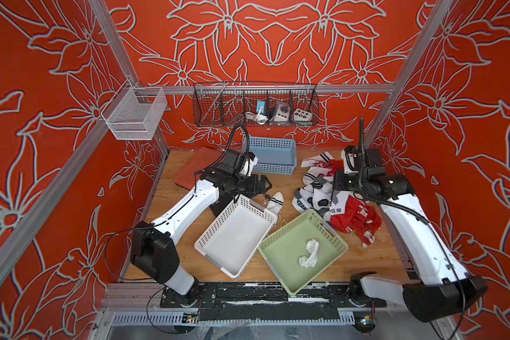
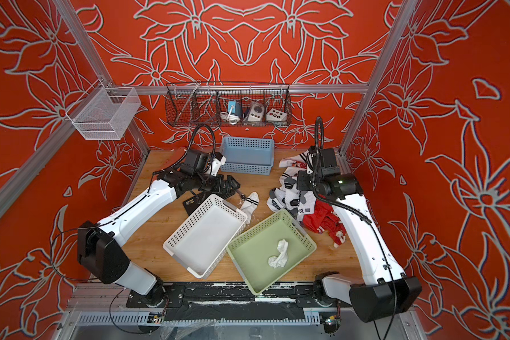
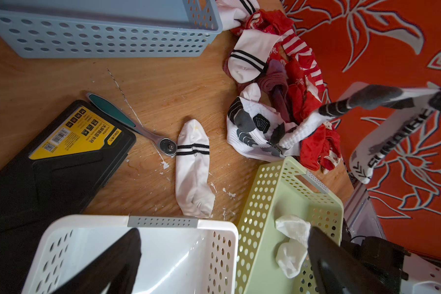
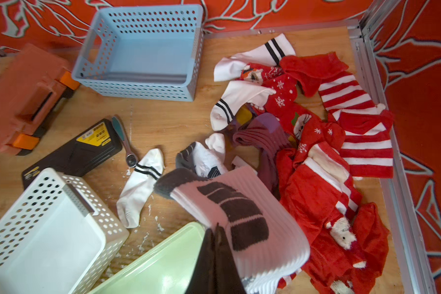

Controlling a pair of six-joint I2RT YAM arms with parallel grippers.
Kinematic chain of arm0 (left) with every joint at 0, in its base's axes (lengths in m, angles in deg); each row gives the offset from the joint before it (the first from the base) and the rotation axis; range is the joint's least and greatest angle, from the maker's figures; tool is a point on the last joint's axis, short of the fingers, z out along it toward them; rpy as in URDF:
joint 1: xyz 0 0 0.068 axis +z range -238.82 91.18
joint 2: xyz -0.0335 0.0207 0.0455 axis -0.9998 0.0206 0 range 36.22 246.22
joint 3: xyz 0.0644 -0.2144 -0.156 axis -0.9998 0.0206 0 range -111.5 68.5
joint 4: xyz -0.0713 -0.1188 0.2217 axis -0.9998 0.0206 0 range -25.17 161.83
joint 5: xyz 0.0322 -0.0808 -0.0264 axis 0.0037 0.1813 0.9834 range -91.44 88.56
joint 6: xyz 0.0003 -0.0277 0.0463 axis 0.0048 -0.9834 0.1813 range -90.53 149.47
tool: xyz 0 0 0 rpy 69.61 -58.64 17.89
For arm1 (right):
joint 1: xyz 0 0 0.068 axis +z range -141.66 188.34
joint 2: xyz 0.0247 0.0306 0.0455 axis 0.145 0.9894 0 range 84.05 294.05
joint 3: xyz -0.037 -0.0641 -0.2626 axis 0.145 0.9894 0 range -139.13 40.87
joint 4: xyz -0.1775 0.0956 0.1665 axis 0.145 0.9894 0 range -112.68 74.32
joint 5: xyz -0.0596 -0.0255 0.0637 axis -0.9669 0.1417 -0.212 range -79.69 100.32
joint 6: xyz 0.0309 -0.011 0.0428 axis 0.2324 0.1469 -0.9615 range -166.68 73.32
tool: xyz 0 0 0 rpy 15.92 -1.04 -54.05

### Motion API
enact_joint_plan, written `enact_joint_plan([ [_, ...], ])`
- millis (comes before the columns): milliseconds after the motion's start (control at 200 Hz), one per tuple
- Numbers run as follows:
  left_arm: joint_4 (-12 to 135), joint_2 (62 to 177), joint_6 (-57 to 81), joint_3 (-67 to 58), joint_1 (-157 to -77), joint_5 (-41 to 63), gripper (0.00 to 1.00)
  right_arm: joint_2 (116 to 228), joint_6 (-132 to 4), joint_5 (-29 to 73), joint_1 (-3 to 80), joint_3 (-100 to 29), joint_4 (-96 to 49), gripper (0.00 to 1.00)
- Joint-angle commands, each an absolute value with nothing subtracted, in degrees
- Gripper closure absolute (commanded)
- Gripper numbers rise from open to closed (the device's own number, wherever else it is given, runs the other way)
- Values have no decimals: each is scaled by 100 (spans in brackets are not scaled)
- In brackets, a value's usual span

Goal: Sort the socks into the basket by color
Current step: Pick up the sock from the center of the board, then place the sock in the bin.

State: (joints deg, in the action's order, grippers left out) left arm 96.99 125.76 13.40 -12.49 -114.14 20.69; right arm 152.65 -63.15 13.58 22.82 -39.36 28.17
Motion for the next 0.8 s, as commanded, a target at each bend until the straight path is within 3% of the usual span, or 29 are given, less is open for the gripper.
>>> enact_joint_plan([
  [0, 9867, 12734, 1446, -1427, -11525, 1968, 1, 14762, -6116, 1628, 2441, -3816, 3005, 100],
  [285, 9835, 12927, 1374, -1550, -11667, 1838, 1, 13758, -5830, 1854, 2919, -3721, 2950, 100],
  [465, 9815, 12890, 1333, -1519, -11686, 1770, 1, 13158, -5790, 2506, 2952, -3388, 2753, 100],
  [791, 9763, 12782, 1271, -1360, -11692, 1633, 1, 12948, -5928, 3131, 3105, -2717, 3019, 100],
])
